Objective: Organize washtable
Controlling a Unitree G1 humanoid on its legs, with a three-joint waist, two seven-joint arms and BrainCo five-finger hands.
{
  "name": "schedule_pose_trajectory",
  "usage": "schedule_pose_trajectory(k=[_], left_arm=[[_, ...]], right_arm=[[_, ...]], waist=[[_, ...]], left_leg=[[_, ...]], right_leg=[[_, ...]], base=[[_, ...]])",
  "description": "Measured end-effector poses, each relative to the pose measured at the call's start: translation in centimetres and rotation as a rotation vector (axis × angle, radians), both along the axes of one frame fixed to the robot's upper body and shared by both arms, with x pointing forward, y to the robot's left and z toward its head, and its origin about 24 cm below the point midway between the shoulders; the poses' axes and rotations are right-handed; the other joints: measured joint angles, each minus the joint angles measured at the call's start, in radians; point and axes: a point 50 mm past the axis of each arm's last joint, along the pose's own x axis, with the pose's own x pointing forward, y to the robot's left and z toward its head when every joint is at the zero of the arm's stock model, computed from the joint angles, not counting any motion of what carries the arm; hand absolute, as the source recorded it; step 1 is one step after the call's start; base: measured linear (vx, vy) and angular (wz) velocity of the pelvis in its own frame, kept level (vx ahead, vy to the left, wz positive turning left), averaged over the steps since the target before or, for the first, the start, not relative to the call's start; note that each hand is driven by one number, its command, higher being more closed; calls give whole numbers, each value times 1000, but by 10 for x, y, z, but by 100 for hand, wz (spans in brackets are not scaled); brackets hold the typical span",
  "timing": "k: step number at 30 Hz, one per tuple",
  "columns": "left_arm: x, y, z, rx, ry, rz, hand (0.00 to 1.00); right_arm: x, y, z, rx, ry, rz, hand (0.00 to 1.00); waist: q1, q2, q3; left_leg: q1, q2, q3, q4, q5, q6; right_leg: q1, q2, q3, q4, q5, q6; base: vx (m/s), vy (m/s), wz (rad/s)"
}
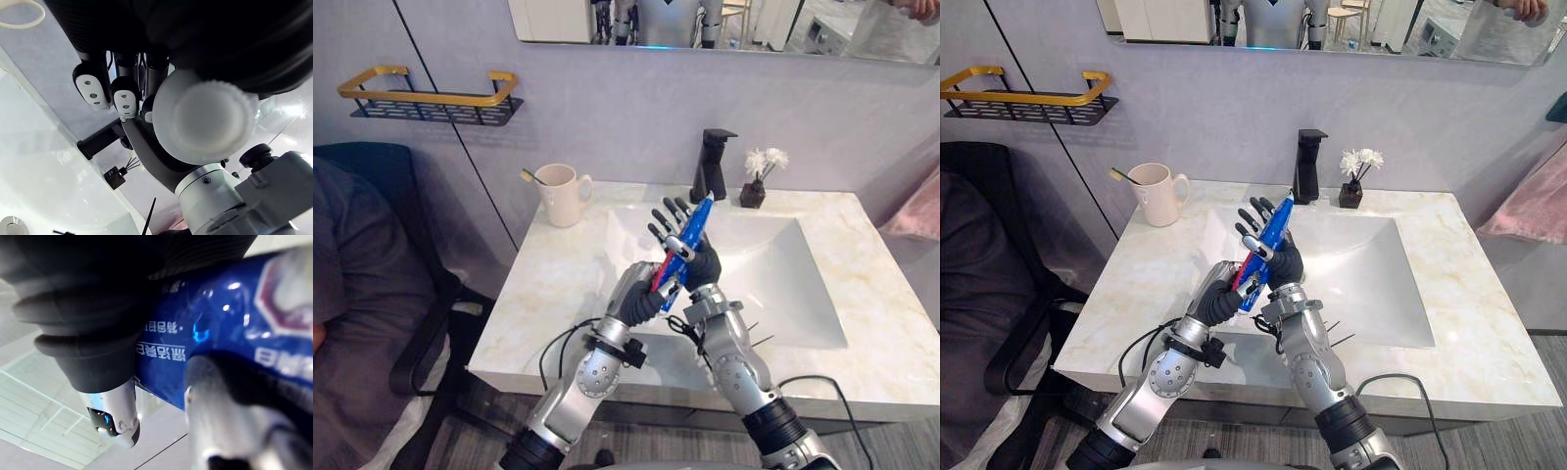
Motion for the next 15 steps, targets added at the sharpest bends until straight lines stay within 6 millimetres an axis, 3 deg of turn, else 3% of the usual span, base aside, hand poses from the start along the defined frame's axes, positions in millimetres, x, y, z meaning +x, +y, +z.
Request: schedule_pose_trajectory(k=[8, 9, 15], left_arm=[[0, 8, -7, 34, 5, 12, 100], [0, 8, -8, 35, 5, 14, 0], [4, 21, 6, -12, -50, 91, 0]], right_arm=[[-1, 4, 0, -27, -13, 46, 100], [-1, 4, 0, -27, -14, 47, 100], [2, 2, 12, 9, -63, 29, 100]], waist=[[1, -1, -1], [1, -1, -1], [-1, 0, -1]], left_leg=[[-1, 0, 0, 0, 0, 0], [-1, 0, 0, 0, 0, 0], [0, 1, 0, 0, 2, 2]], right_leg=[[0, 0, 0, 0, 0, 0], [0, 0, 0, 0, 0, 0], [1, 1, 0, 0, 1, 0]], base=[[0, 0, 0], [0, 0, 0], [0, 0, 0]])
